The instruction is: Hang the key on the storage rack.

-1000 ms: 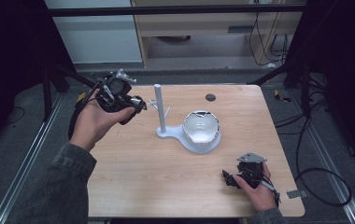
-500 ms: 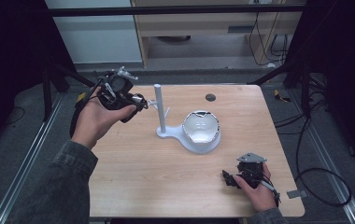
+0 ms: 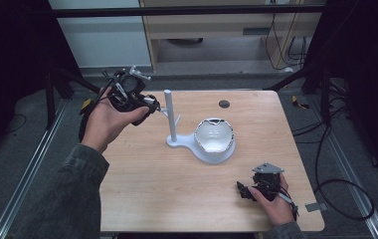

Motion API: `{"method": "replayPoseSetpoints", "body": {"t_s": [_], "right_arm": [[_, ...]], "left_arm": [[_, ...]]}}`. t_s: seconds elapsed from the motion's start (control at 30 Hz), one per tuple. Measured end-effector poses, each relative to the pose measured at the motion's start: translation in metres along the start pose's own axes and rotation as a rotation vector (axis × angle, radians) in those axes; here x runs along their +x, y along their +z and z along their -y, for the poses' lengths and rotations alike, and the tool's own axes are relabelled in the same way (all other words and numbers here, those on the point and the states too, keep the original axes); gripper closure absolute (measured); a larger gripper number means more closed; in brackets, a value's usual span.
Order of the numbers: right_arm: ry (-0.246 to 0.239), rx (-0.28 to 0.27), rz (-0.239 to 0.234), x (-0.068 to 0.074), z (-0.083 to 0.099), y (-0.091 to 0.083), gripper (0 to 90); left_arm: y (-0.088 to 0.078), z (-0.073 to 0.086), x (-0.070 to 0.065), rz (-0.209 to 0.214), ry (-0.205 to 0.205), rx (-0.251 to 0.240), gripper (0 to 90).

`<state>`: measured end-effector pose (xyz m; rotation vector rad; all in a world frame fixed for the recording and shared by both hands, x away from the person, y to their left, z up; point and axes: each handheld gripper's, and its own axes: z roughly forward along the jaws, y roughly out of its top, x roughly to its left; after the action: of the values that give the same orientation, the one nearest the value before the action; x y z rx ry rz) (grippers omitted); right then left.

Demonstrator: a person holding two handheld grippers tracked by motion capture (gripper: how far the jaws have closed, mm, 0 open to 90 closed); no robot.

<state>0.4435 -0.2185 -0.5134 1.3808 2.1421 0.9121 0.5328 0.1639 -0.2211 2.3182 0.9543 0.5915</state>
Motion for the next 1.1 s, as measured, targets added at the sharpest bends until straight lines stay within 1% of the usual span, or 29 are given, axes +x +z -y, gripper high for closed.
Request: {"method": "replayPoseSetpoints", "body": {"t_s": [0.5, 0.6, 0.63, 0.8, 0.93, 1.1], "right_arm": [[-0.002, -0.001, -0.001, 0.000, 0.000, 0.000, 0.5], [-0.001, 0.000, -0.004, 0.000, 0.000, 0.000, 0.5], [-0.002, 0.000, -0.003, 0.000, 0.000, 0.000, 0.5], [-0.001, 0.001, -0.005, 0.000, 0.000, 0.000, 0.5], [0.000, 0.001, -0.005, 0.000, 0.000, 0.000, 0.5], [0.000, 0.004, -0.003, 0.000, 0.000, -0.001, 0.5]], "left_arm": [[0.012, -0.003, 0.004, -0.005, -0.006, 0.004, 49.2], [0.015, -0.004, 0.003, -0.014, 0.002, 0.011, 49.2], [0.016, -0.003, 0.003, -0.015, 0.008, 0.019, 49.2], [0.018, 0.003, 0.002, -0.017, 0.006, 0.019, 49.1], [0.016, 0.012, -0.001, -0.021, 0.009, 0.015, 49.1], [0.014, 0.023, -0.005, -0.021, 0.016, 0.021, 49.2]]}}
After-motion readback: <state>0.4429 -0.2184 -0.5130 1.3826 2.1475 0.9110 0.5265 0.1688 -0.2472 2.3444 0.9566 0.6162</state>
